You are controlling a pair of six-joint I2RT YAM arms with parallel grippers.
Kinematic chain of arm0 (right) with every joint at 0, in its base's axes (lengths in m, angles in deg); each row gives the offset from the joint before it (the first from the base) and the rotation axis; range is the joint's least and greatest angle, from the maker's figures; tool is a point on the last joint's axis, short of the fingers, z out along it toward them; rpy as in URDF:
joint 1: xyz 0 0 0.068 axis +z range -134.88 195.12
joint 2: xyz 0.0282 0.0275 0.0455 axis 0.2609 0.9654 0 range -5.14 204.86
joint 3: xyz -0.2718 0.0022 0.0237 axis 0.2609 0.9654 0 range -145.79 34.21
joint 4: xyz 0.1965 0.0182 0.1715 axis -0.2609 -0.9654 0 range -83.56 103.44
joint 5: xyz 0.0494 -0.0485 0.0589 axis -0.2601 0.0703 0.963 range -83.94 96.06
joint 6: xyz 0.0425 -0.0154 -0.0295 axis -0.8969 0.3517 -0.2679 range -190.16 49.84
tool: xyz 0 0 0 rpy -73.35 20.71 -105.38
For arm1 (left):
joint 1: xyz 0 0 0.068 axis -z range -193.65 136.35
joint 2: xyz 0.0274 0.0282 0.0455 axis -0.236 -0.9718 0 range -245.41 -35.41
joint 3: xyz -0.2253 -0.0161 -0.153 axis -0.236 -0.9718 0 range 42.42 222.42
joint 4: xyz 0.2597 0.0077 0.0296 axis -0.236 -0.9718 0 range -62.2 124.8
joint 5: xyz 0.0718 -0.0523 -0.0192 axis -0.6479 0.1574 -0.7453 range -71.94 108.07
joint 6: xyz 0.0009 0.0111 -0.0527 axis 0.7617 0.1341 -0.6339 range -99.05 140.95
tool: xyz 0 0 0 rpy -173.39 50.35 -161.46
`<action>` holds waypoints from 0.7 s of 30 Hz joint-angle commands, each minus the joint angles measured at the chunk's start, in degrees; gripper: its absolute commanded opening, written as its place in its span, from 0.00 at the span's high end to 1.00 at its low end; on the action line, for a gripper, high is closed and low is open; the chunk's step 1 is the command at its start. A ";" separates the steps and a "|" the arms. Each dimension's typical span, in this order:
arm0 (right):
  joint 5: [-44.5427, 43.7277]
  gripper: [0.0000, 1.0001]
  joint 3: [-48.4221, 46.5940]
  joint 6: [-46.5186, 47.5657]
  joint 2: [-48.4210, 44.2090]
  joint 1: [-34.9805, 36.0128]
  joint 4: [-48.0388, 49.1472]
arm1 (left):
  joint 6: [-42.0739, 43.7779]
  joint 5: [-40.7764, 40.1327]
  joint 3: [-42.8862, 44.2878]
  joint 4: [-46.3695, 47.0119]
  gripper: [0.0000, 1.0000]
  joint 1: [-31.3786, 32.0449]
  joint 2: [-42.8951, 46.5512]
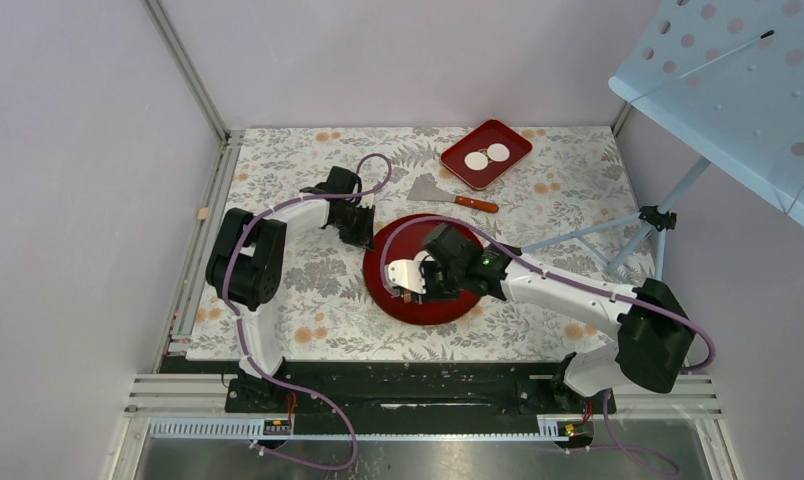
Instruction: Roll out the dumpling wrappers from the dough
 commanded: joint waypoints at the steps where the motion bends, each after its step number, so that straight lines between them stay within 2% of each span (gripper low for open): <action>1: 5.15 1.00 -1.51 -12.27 1.70 1.31 -18.91 | 0.16 -0.77 0.20 -1.24 1.00 0.02 -0.94; 7: 2.04 1.00 -11.84 -21.20 -3.17 0.54 -15.09 | 0.20 -0.74 0.24 -1.30 1.00 0.04 -0.91; 13: -8.79 1.00 -17.68 -26.90 -1.10 -1.39 -8.31 | 0.16 -0.77 0.28 -1.27 1.00 0.03 -1.00; 14: -11.15 1.00 -17.02 -25.78 -1.21 -1.42 -6.22 | 0.16 -0.74 0.28 -1.27 1.00 0.00 -1.02; 18: -10.67 1.00 -10.84 -15.22 -2.36 -1.42 3.43 | 0.09 -0.77 0.37 -1.32 1.00 0.05 -1.10; 21: -10.20 1.00 -9.39 -7.79 -0.15 -1.46 4.25 | 0.07 -0.82 0.37 -1.29 1.00 0.04 -1.09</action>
